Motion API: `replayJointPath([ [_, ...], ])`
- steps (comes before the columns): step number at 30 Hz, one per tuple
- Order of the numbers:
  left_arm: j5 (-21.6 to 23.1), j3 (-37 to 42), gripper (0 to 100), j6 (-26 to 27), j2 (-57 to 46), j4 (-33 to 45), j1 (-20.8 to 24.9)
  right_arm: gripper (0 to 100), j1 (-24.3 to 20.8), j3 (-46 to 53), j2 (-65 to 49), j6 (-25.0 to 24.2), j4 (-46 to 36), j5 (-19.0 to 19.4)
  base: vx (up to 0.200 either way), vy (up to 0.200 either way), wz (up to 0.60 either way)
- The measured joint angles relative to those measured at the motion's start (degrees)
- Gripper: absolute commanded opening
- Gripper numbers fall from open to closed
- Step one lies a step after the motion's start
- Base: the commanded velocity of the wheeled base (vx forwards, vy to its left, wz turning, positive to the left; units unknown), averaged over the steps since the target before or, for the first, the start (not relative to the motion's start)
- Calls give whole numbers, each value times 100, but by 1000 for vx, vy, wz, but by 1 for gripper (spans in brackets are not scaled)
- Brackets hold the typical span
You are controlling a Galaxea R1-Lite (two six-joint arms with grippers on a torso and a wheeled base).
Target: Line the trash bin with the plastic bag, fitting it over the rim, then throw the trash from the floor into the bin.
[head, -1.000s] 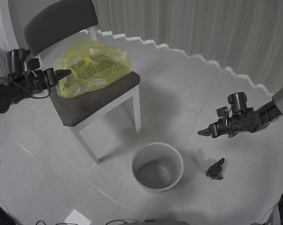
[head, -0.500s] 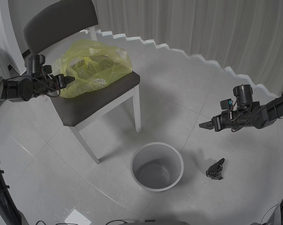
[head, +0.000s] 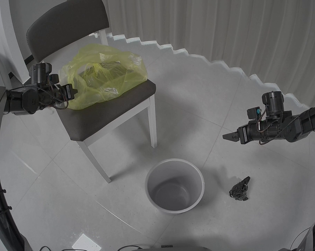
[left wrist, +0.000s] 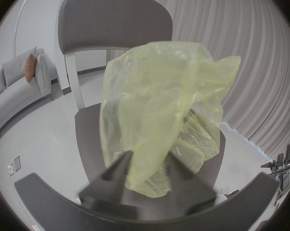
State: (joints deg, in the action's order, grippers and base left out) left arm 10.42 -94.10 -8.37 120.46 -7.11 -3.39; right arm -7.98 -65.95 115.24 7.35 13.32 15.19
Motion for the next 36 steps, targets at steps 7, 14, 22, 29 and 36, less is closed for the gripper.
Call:
replayJointPath([
  [7,63,199,0,1,-290,22,1,100,-39,-212,-99,-205,-9,2,0,0,0],
  [14,372,463,0,46,-911,128,149,100,-124,-393,-269,-358,-13,24,0,0,0],
  [22,1031,706,0,747,-2181,1280,741,100,-235,-616,-556,-536,-145,211,0,0,0],
  [29,1780,411,0,1315,-3021,2443,1341,100,-378,-839,-934,-1147,-235,697,0,0,0],
  [36,2113,444,0,1445,-3536,2621,1924,100,-601,-1243,-1336,-1736,-350,947,0,0,0],
])
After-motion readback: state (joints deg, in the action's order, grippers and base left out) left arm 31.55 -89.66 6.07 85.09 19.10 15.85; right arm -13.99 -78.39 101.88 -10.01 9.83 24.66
